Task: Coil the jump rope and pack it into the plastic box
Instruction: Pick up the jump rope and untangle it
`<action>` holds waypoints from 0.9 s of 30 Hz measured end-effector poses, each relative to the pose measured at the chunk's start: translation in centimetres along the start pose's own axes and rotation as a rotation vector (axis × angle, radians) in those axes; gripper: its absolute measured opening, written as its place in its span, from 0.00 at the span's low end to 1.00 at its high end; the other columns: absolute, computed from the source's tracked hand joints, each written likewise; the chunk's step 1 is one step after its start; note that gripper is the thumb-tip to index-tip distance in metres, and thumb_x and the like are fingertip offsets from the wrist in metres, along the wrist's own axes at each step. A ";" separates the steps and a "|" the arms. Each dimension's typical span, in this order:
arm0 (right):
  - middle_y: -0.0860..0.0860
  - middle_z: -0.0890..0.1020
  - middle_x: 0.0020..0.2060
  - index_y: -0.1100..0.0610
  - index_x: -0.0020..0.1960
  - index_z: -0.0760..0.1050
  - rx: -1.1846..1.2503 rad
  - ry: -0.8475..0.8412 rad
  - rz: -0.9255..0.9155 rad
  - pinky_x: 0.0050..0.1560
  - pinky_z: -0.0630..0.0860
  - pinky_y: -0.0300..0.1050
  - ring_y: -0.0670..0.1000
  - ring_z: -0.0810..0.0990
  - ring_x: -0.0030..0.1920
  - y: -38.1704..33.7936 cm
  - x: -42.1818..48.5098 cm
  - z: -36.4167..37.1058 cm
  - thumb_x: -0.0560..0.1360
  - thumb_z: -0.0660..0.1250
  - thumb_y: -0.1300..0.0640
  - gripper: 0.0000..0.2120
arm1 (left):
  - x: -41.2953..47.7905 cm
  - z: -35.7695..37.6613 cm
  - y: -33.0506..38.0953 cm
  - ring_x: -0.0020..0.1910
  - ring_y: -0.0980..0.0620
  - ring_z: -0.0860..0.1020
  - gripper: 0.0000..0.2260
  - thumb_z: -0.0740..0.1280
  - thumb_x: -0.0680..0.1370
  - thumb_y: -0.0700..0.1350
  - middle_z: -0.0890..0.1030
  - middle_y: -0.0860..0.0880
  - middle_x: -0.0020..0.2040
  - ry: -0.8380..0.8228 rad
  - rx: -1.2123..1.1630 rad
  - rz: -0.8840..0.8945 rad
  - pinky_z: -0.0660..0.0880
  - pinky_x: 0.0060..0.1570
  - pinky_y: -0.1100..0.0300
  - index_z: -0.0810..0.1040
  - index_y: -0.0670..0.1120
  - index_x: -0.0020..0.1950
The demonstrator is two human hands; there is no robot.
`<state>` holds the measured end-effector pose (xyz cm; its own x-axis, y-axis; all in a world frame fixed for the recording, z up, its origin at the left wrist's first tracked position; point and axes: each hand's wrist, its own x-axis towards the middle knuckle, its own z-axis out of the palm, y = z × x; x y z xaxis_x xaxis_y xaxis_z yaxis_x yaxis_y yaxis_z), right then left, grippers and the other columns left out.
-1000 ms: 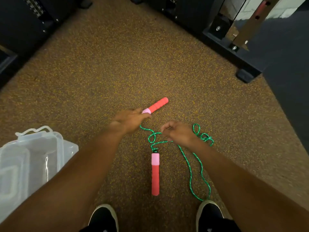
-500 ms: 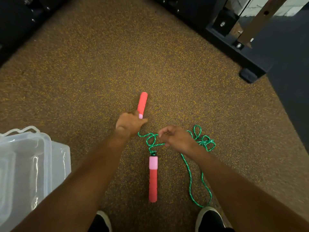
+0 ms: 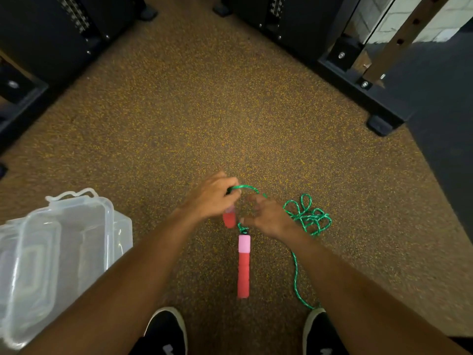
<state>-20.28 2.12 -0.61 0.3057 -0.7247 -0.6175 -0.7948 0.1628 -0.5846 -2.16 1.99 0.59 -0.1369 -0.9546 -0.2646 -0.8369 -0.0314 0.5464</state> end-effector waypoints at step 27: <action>0.48 0.78 0.26 0.54 0.42 0.75 1.091 -0.032 0.037 0.39 0.80 0.47 0.49 0.81 0.30 -13.8 -13.1 -9.0 0.82 0.60 0.51 0.13 | -13.5 -11.5 8.5 0.33 0.62 0.72 0.12 0.63 0.81 0.56 0.77 0.62 0.33 -0.633 0.013 0.102 0.68 0.38 0.61 0.86 0.56 0.48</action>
<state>-18.01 3.29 20.29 0.3172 -0.6921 -0.6484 0.0842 0.7015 -0.7076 -1.31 11.23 17.91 -0.4992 -0.5925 -0.6323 -0.8092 0.0578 0.5847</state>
